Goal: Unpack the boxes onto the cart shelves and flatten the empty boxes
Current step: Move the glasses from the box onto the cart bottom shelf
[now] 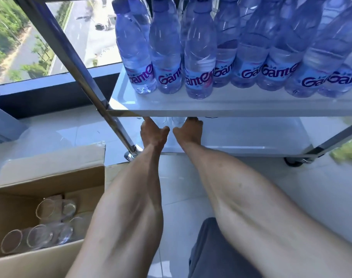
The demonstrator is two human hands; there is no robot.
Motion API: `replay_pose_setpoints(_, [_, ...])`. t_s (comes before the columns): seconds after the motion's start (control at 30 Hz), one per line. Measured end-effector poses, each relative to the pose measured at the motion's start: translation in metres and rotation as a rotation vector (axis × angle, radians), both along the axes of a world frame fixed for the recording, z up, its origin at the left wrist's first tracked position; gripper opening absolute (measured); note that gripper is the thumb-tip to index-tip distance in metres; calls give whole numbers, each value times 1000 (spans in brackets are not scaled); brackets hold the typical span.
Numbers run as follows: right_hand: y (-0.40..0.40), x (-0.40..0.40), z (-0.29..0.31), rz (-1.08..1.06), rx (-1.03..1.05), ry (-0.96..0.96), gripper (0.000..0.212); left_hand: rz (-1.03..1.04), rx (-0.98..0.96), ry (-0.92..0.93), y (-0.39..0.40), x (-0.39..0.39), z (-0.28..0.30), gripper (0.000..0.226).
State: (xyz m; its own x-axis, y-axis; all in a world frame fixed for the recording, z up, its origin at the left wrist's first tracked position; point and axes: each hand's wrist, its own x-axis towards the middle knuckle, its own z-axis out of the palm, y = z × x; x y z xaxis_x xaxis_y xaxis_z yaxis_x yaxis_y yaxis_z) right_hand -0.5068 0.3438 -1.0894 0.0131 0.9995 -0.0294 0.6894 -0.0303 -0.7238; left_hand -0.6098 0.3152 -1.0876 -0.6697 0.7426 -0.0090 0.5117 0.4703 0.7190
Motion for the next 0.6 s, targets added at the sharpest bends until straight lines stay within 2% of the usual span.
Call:
replay_pose_setpoints(0.13, [13,-5,-6,-2,82,-40,49,35,46,-5,10,-11,-6,58])
replay_pose_setpoints(0.3, [13,-11,-11,-60,86,44,47,7,68,-29,16,-19,-11,51])
replay_pose_setpoints(0.4, [12,-14,-10,-81,32,-1,54,8,56,-47,14,-24,-13,55])
replay_pose_setpoints(0.47, [10,-14,-8,-73,-37,-47,62,-23,22,-69,9,-25,-11,69])
replay_pose_setpoints(0.53, [5,-14,-6,-98,-142,-79,79,-57,-27,-55,2,-27,-7,82])
replay_pose_setpoints(0.6, [-5,-16,-4,-180,-245,-72,87,-71,-59,-8,-11,-28,-1,72])
